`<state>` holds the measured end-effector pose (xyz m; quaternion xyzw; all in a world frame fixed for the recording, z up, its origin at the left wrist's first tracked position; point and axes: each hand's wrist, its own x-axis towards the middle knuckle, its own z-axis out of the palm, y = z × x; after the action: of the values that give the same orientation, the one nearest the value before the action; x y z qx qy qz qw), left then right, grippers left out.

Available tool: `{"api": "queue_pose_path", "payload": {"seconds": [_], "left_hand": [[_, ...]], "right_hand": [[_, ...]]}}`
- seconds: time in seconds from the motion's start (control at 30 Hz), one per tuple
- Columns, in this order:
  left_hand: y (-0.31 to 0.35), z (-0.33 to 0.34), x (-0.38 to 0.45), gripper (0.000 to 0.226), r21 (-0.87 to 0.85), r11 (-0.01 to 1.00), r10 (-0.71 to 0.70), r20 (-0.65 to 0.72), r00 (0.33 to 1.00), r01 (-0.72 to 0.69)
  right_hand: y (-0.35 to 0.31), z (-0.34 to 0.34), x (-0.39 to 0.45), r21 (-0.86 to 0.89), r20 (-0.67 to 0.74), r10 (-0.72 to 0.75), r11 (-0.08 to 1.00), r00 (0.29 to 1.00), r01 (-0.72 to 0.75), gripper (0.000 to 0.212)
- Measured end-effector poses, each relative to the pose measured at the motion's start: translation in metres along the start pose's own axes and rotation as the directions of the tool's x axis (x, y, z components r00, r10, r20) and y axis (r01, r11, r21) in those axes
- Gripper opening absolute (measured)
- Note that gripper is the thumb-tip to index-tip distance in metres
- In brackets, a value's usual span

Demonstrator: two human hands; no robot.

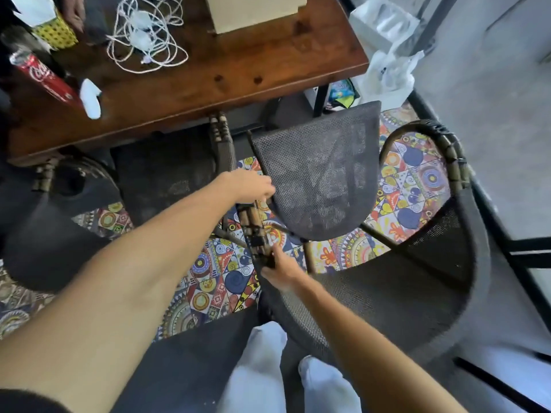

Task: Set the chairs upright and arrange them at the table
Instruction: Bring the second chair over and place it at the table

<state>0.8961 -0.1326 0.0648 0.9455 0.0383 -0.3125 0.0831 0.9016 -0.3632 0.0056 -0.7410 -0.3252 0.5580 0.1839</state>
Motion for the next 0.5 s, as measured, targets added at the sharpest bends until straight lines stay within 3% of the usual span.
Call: {"api": "queue_pose_path", "payload": {"seconds": [0.1, 0.17, 0.27, 0.33, 0.43, 0.5], "left_hand": [[-0.002, 0.016, 0.024, 0.022, 0.099, 0.994, -0.053, 0.16, 0.986, 0.038], [0.0, 0.016, 0.033, 0.022, 0.139, 0.99, -0.014, 0.131, 0.991, -0.004], [0.016, 0.024, 0.027, 0.031, 0.283, 0.959, 0.016, -0.078, 0.997, 0.006], [0.025, 0.035, 0.02, 0.04, 0.317, 0.947, 0.037, -0.272, 0.962, 0.053], [0.037, 0.041, 0.02, 0.038, 0.138, 0.985, -0.019, -0.526, 0.85, 0.108], [0.046, 0.036, 0.021, 0.041, -0.004, 0.984, -0.149, -0.569, 0.809, 0.178]], "right_hand": [[0.02, 0.013, 0.01, 0.088, 0.062, -0.12, 0.99, 0.991, 0.115, 0.033], [0.022, 0.009, 0.021, 0.144, 0.067, -0.142, 0.981, 0.988, 0.132, 0.031], [0.01, -0.008, 0.036, 0.122, 0.042, -0.109, 0.987, 0.993, 0.103, 0.029], [0.003, -0.031, 0.048, 0.065, 0.062, -0.134, 0.989, 0.989, 0.13, 0.023], [-0.011, -0.062, 0.05, 0.009, 0.066, -0.157, 0.988, 0.985, 0.156, 0.029], [-0.018, -0.078, 0.05, -0.01, 0.038, -0.163, 0.986, 0.986, 0.164, 0.04]]}}
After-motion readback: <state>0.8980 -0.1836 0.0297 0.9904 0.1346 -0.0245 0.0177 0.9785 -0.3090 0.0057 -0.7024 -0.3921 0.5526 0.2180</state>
